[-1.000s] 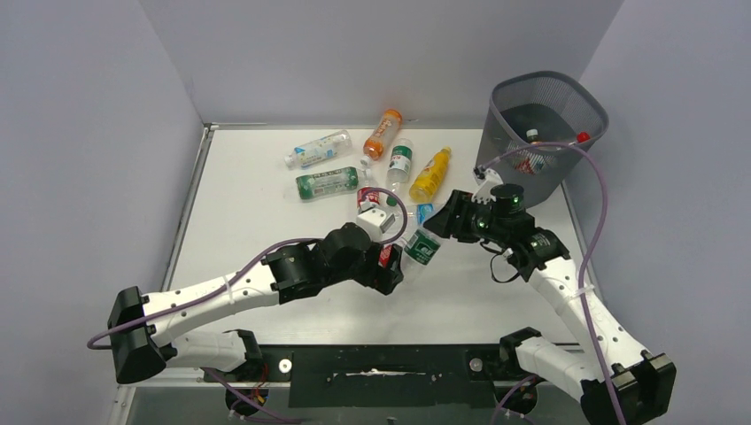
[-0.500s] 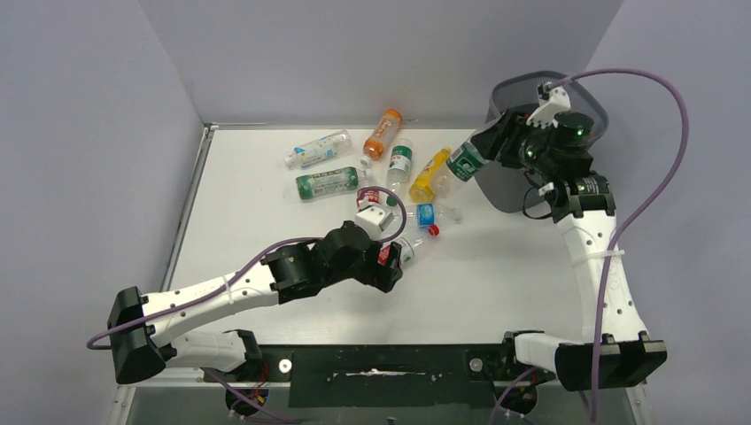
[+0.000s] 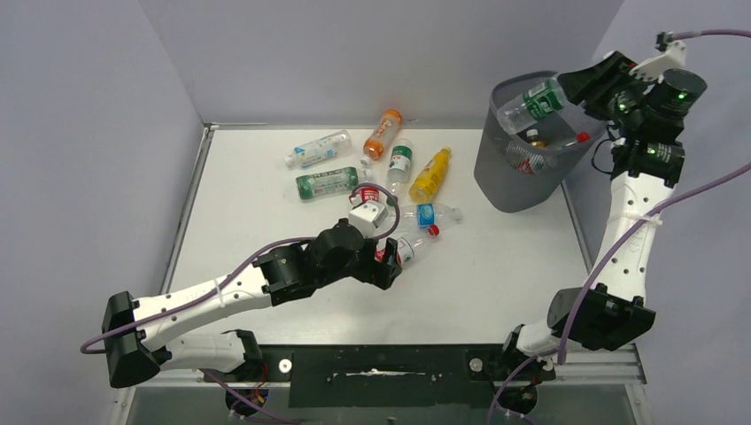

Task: Put the plastic bottles in the bin
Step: Place the plastic bottle in the trash bin.

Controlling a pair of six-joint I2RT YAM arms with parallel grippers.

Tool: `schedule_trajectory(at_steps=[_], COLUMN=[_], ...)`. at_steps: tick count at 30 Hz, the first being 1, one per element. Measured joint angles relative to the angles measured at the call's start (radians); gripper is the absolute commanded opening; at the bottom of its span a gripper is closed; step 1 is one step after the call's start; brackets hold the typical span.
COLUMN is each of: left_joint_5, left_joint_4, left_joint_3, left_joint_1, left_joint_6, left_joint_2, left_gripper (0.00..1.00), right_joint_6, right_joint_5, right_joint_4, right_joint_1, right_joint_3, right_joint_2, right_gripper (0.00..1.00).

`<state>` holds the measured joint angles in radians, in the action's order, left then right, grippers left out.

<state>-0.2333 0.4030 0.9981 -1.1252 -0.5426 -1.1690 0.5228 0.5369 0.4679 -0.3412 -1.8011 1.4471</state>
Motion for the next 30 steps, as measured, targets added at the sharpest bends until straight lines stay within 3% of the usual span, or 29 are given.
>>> schedule_trajectory(at_steps=[7, 13, 21, 30], left_joint_5=[0.000, 0.001, 0.001, 0.000], left_joint_4=[-0.004, -0.016, -0.018, -0.019], left_joint_3=[-0.013, -0.040, -0.040, -0.040], left_joint_1=[0.000, -0.001, -0.001, -0.002], left_joint_6=[-0.003, -0.004, -0.004, -0.004], left_joint_2=[0.014, 0.023, 0.024, 0.012], left_gripper=[0.85, 0.85, 0.85, 0.85], right_joint_6=[0.146, 0.225, 0.255, 0.197], right_joint_5=[0.125, 0.162, 0.177, 0.178], right_joint_4=[-0.152, -0.223, -0.230, -0.177], right_joint_1=[-0.218, -0.281, -0.257, -0.181], right_joint_3=[-0.022, -0.032, -0.066, -0.089], right_joint_2=[0.068, 0.157, 0.266, 0.275], right_gripper=[0.48, 0.50, 0.88, 0.93])
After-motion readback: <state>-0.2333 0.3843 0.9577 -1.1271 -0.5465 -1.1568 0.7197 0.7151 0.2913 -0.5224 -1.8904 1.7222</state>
